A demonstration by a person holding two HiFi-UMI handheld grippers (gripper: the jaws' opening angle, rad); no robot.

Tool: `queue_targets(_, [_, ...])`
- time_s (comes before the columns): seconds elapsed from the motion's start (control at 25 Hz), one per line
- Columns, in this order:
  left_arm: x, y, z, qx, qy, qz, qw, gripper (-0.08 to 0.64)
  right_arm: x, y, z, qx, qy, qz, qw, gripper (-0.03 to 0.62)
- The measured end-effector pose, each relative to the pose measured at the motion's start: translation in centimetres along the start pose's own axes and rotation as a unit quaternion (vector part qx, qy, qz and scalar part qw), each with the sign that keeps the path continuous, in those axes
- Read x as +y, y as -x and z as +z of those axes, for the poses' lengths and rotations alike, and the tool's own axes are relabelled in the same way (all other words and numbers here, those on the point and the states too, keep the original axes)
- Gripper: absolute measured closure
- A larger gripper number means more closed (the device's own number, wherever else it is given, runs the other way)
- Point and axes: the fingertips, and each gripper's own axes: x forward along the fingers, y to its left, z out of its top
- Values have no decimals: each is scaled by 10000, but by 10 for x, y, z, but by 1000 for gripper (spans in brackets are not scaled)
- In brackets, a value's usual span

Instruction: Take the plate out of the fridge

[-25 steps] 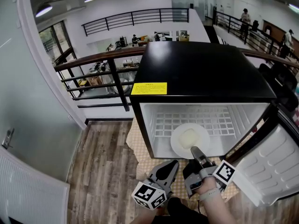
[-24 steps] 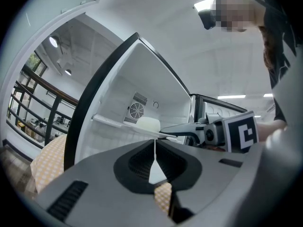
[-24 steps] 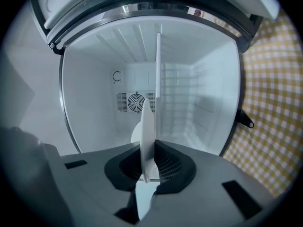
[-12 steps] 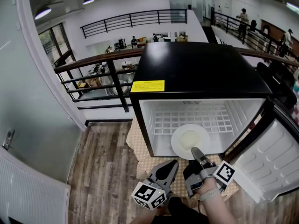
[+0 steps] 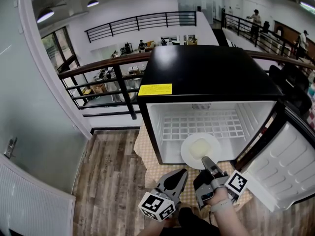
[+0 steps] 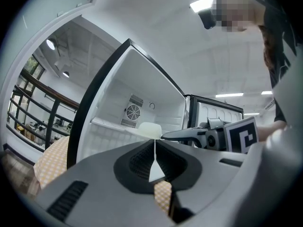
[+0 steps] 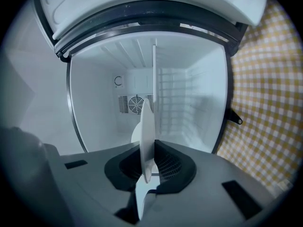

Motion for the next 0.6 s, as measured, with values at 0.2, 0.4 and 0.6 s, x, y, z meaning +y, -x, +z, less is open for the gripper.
queue_targets(0.2, [-5, 3, 0, 11, -28, -19, 10000, 543, -3, 7, 1, -16, -2, 5, 10000, 540])
queue_targets(0.4, [-10, 6, 0, 19, -62, -47, 10000, 543, -5, 14, 0, -41, -42, 14, 10000, 539])
queue_targets(0.6, [-16, 9, -1, 25, -82, -76, 9999, 543, -7, 22, 0, -47, -39, 11, 10000, 540])
